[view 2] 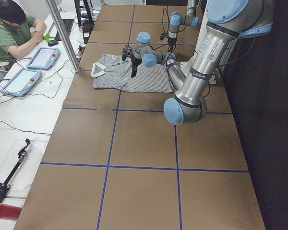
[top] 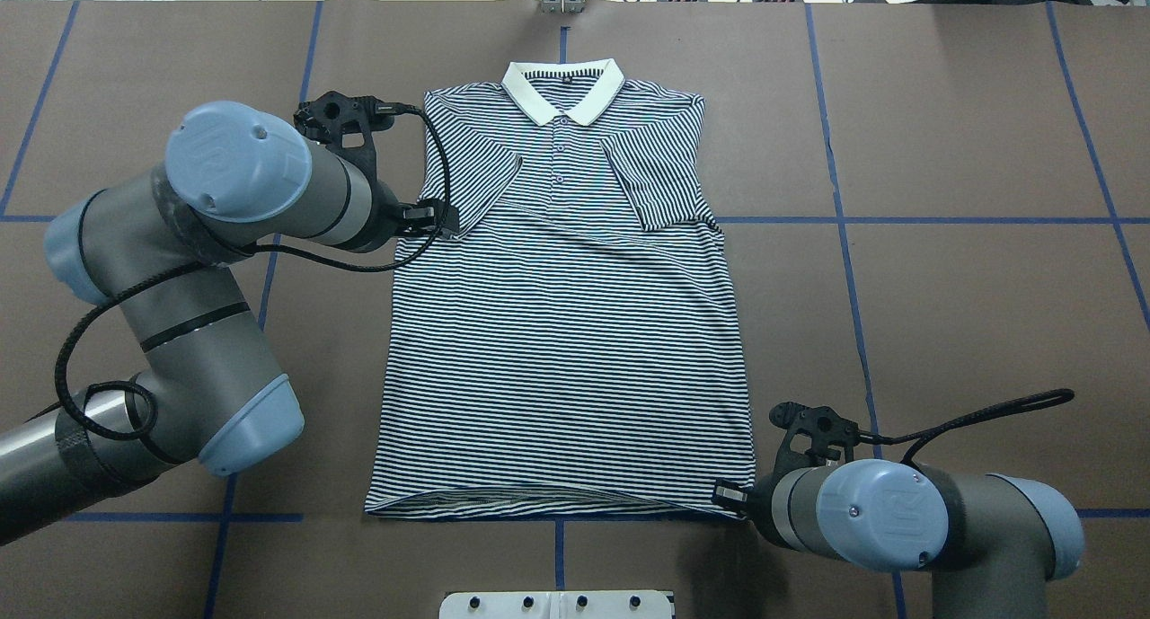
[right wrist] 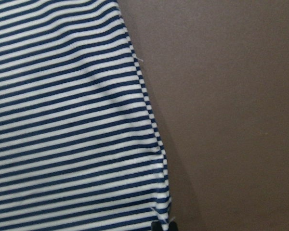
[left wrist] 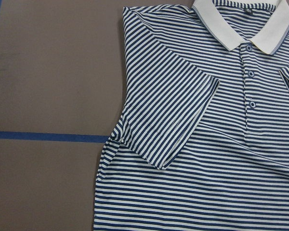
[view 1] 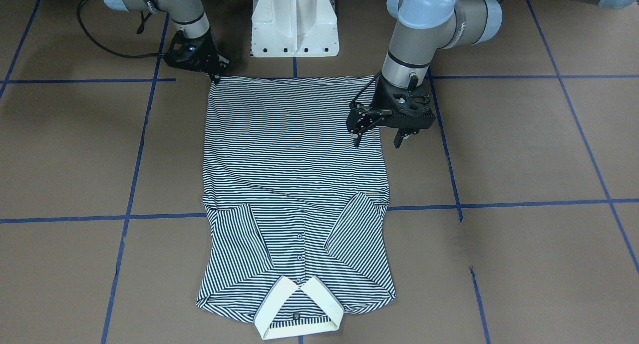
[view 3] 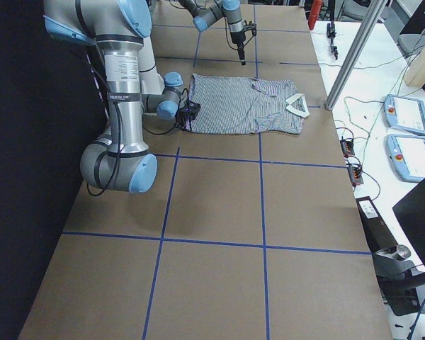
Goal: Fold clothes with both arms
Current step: 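Move the left gripper down to the hem corner nearest it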
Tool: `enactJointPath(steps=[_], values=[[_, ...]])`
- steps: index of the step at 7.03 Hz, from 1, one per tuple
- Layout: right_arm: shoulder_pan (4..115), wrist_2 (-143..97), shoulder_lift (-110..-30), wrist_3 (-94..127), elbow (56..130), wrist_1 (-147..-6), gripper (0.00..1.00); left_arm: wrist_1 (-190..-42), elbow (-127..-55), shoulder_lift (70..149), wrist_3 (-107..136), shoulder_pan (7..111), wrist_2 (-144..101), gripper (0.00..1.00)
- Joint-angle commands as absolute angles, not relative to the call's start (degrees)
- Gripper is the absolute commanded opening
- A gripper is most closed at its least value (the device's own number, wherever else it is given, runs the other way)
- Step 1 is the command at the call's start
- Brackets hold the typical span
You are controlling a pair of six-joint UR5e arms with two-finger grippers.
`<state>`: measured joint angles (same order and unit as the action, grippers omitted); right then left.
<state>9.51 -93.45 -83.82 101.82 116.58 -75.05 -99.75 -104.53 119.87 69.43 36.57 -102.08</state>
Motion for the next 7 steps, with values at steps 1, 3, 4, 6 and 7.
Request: enactJointPath(steps=[1, 3, 4, 6, 7], values=[[11.41, -94.56, -84.02, 101.60, 118.37, -75.06, 0.00, -99.58, -104.50, 118.66, 75.62, 34.03, -102.57, 1.00], [12.83, -95.01, -84.11, 101.34, 120.67, -74.97, 0.00, -99.76, -108.43, 113.58, 93.18, 24.30, -101.08, 1.00], [13.01, -94.92, -84.02, 101.34, 120.76, -74.88, 0.00, -99.67, -110.81, 110.34, 98.65, 20.08, -98.38, 1.00], [12.92, -94.92, -84.02, 101.34, 120.67, -74.88, 0.00, -97.40, -113.02, 106.98, 105.62, 15.40, -96.17, 0.98], [12.83, -94.83, -84.02, 101.34, 120.59, -74.80, 0.00, -96.16, -113.29, 106.70, 107.04, 14.16, -95.72, 0.98]])
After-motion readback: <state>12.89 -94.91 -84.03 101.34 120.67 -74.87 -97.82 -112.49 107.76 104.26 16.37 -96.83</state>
